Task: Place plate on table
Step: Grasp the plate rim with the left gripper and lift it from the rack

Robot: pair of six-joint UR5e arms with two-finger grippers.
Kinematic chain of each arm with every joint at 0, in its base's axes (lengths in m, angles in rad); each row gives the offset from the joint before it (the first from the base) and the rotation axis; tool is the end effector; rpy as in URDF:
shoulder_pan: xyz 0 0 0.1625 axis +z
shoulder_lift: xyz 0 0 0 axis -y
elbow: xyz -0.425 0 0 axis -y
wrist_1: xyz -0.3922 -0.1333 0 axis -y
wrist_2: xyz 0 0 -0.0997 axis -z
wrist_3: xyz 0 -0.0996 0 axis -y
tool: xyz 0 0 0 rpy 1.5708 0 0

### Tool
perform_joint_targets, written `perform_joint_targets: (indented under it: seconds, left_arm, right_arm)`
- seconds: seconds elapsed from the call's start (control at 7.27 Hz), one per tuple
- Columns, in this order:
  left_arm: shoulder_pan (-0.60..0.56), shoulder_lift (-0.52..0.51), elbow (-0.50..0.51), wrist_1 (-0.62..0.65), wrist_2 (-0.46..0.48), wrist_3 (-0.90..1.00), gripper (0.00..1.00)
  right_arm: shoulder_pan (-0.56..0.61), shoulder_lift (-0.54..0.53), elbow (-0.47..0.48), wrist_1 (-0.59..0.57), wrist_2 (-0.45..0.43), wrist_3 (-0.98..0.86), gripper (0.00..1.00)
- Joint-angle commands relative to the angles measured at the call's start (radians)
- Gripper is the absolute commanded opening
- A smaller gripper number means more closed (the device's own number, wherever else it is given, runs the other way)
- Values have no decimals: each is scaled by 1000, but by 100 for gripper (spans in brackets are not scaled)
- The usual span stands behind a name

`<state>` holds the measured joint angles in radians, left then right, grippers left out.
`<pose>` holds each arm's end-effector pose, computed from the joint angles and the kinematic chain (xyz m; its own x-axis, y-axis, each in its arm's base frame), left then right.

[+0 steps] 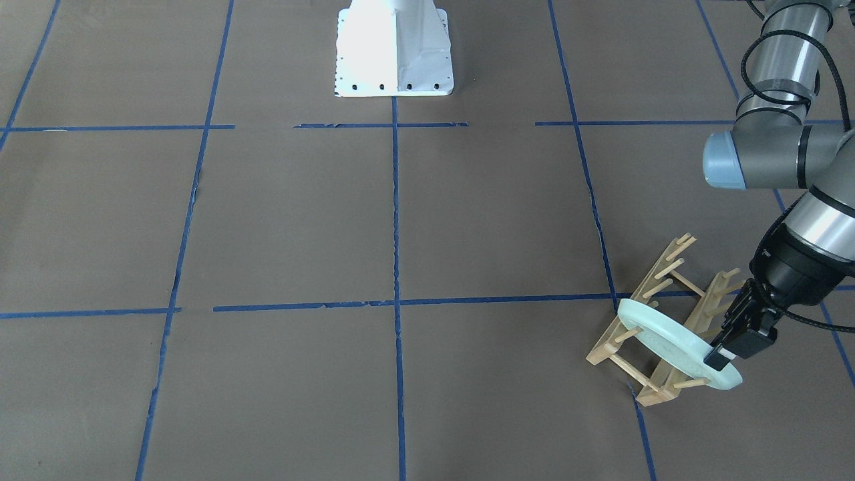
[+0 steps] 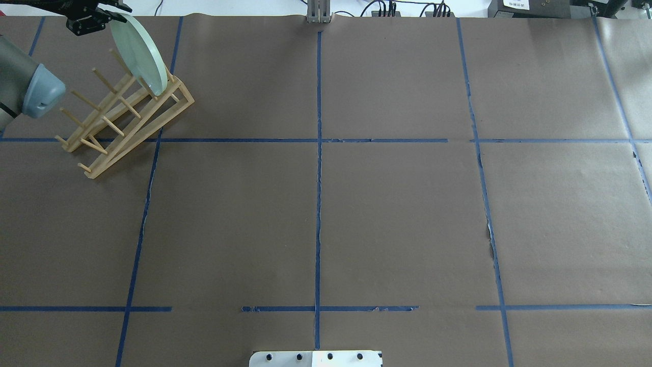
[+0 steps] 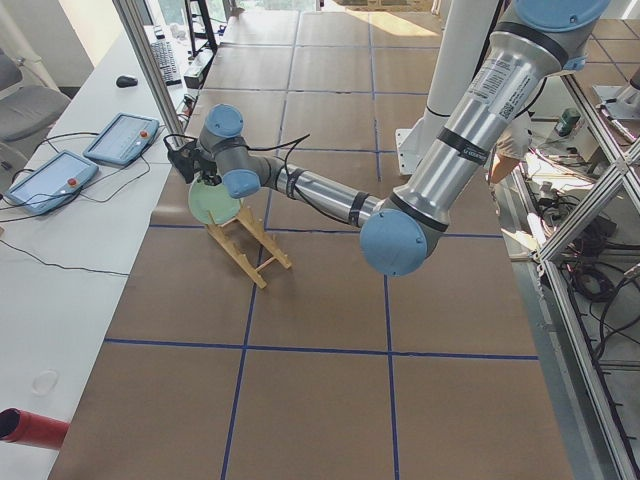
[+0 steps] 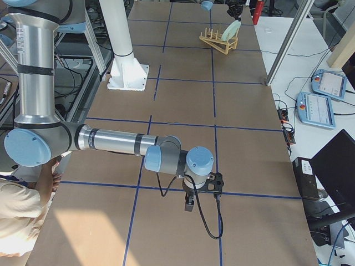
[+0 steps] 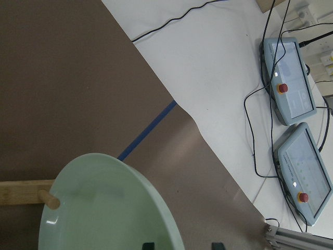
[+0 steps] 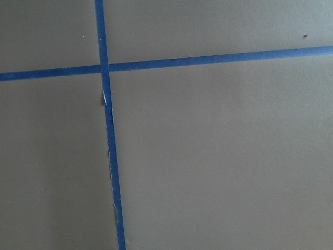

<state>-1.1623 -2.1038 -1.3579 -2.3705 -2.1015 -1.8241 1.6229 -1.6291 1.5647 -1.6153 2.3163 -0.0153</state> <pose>0.2056 -0.6836 0.3528 0.0146 -0.5778 -0.8160 0.6344 0.6361 -0.4391 0.0895 -0.4537 0.6956 0.7306 0.0967 0.6759 -0.0406 0.9943 -0.0984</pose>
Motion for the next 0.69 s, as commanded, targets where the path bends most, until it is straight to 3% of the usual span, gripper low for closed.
perform_joint_targets:
  seconds: [0.0, 0.28, 0.55]
  left_arm:
    - [1, -1, -1, -7, -2, 0, 0]
    - [-11, 1, -24, -19, -14, 0, 0]
    - [-107, 1, -72, -9, -159, -18, 0]
  right_arm:
    - [0, 0, 0, 0, 0, 0, 100]
    - [0, 0, 0, 0, 0, 0, 100]
    - [0, 0, 0, 0, 0, 0, 100]
